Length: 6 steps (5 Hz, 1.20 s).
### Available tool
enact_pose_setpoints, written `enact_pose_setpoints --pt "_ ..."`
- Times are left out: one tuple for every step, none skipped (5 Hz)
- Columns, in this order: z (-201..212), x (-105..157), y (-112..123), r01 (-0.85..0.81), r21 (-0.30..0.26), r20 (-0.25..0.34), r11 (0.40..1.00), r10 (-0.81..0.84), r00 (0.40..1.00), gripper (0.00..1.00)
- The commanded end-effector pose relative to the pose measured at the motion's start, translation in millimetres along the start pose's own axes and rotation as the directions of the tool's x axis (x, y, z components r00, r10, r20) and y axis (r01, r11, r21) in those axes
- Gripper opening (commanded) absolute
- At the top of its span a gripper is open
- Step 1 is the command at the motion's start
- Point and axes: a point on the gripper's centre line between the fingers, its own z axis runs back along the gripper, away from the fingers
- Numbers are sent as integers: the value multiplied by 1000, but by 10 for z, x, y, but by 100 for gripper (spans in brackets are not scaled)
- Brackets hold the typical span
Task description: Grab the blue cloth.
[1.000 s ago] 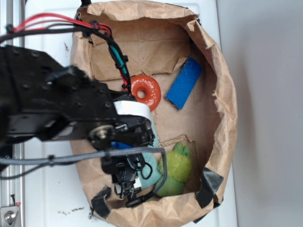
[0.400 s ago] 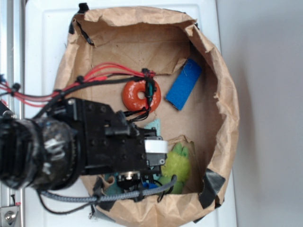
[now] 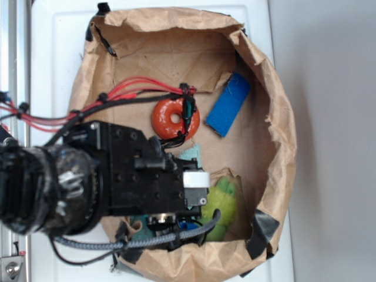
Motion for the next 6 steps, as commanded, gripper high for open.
enact_pose_setpoints --pt "635 296 452 -162 50 117 986 156 981 0" --pt "870 369 685 -251 126 181 960 227 957 0" --pt "1211 393 879 -280 148 176 948 254 951 0" --pt "1547 313 924 -274 151 181 950 245 952 0" --pt "1769 295 927 -275 141 153 951 254 955 0" --pt "1917 240 921 -255 79 167 964 239 956 0"
